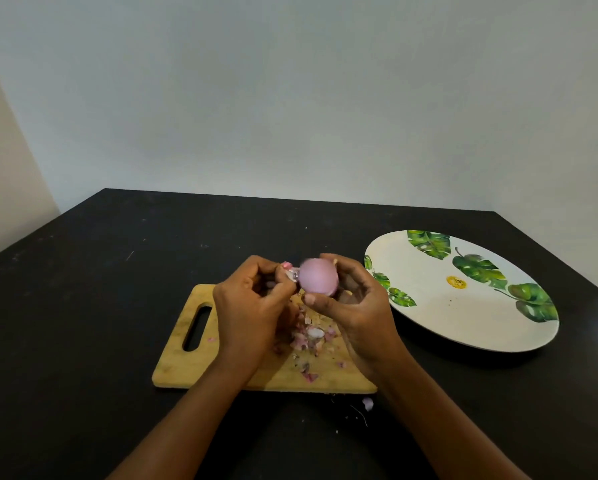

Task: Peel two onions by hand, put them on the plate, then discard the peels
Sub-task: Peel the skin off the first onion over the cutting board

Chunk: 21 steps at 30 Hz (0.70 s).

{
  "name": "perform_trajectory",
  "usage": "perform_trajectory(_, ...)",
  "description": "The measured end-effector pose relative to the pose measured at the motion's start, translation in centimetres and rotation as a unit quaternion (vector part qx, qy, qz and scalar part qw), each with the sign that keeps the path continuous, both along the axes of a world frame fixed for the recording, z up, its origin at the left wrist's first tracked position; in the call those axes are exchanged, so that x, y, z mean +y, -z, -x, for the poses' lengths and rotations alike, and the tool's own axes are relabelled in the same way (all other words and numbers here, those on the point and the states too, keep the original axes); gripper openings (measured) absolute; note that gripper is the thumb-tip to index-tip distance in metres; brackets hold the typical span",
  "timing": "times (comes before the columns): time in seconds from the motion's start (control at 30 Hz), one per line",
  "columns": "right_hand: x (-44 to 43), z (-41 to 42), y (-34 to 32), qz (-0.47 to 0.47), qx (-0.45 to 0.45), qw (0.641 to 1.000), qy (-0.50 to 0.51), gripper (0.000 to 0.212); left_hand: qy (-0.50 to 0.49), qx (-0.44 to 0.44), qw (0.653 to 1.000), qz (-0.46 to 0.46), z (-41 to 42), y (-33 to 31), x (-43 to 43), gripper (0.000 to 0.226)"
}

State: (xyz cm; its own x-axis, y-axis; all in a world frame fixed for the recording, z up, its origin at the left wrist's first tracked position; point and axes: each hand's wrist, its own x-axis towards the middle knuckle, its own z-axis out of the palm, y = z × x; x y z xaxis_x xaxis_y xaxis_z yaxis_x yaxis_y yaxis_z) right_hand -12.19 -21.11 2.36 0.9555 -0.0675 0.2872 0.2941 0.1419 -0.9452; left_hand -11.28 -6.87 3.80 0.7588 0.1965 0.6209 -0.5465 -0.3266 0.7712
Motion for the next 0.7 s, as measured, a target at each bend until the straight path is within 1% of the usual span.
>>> perform_trajectory(0.07, 0.0, -0.2, 0.0, -0.062, 0.03, 0.998, -0.005, 0.062, -0.008, 0.009, 1.0, 0.021, -0.1, -0.1, 0.1, 0.013)
perform_trajectory(0.13, -0.4, -0.5, -0.1, -0.117, 0.049, 0.992, -0.012, 0.063, -0.025, 0.015, 0.999, 0.031, -0.6, -0.1, 0.6, 0.013)
perform_trajectory(0.2, -0.7, -0.7, -0.1, -0.139, 0.059, 0.988, -0.012, 0.061, -0.037, 0.023, 0.999, 0.014, -1.1, 0.0, 1.2, 0.009)
perform_trajectory(0.27, -0.9, -0.9, 0.1, -0.135, 0.062, 0.989, -0.007, 0.061, -0.036, 0.029, 0.998, -0.044, -1.3, 0.4, 1.5, 0.005)
perform_trajectory(0.3, -0.9, -0.9, 0.1, -0.132, 0.062, 0.989, -0.006, 0.061, -0.039, 0.026, 0.996, -0.078, -1.3, 0.6, 1.5, 0.009)
perform_trajectory(0.4, -0.9, -1.0, 0.3, -0.117, 0.059, 0.991, -0.005, 0.061, -0.076, -0.014, 0.978, -0.196, -1.2, 1.1, 1.3, 0.036)
perform_trajectory(0.43, -0.9, -1.1, 0.4, -0.11, 0.059, 0.992, -0.005, 0.063, -0.079, -0.03, 0.97, -0.227, -1.2, 1.2, 1.2, 0.04)
perform_trajectory(0.5, -0.9, -1.1, 0.5, -0.093, 0.06, 0.994, 0.0, 0.064, -0.069, -0.048, 0.959, -0.269, -1.5, 1.5, 1.1, 0.038)
perform_trajectory(0.53, -0.9, -1.1, 0.5, -0.085, 0.06, 0.995, 0.003, 0.064, -0.06, -0.045, 0.959, -0.275, -1.7, 1.7, 1.0, 0.033)
perform_trajectory(0.6, -0.8, -1.1, 0.6, -0.068, 0.063, 0.996, 0.006, 0.065, -0.035, -0.012, 0.971, -0.236, -1.7, 1.8, 0.8, 0.021)
perform_trajectory(0.7, -0.9, -0.9, 0.5, -0.043, 0.058, 0.997, -0.001, 0.069, 0.024, 0.024, 0.989, -0.143, -1.5, 1.4, 0.6, 0.026)
